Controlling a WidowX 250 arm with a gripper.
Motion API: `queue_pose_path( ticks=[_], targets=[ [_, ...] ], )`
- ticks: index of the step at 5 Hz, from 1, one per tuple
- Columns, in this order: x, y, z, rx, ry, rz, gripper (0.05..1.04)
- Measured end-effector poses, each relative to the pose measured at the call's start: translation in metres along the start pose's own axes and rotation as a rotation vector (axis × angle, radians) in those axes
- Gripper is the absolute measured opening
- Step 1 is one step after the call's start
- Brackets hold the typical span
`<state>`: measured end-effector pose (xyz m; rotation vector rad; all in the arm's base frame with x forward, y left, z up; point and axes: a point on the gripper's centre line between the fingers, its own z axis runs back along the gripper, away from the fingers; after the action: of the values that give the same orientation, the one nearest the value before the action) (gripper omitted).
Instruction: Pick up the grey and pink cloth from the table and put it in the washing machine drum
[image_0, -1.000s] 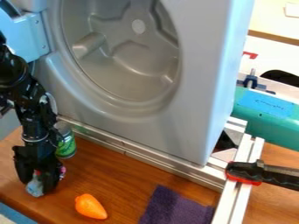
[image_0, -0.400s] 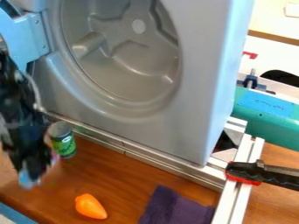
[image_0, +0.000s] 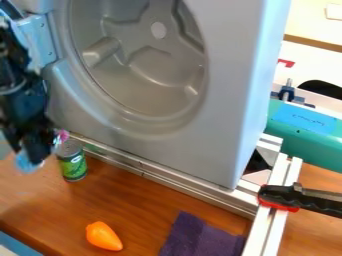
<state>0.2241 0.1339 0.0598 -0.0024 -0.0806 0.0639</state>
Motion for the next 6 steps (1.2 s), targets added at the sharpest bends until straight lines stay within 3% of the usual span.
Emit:
queue_pose_path(
  ticks=[1, 2, 3, 4, 6],
  targets=[
    [0.038, -0.014, 0.015, 0.019, -0.115, -0.111, 0.388],
    [0.075, -0.025, 0.027, 0.042, -0.264, -0.18, 0.388],
    [0.103, -0.04, 0.024, 0.07, -0.333, -0.195, 0.388],
    [0.125, -0.039, 0.011, 0.063, -0.344, -0.156, 0.388],
    [0.17, -0.038, -0.021, 0.035, -0.3, -0.102, 0.388]
  ],
)
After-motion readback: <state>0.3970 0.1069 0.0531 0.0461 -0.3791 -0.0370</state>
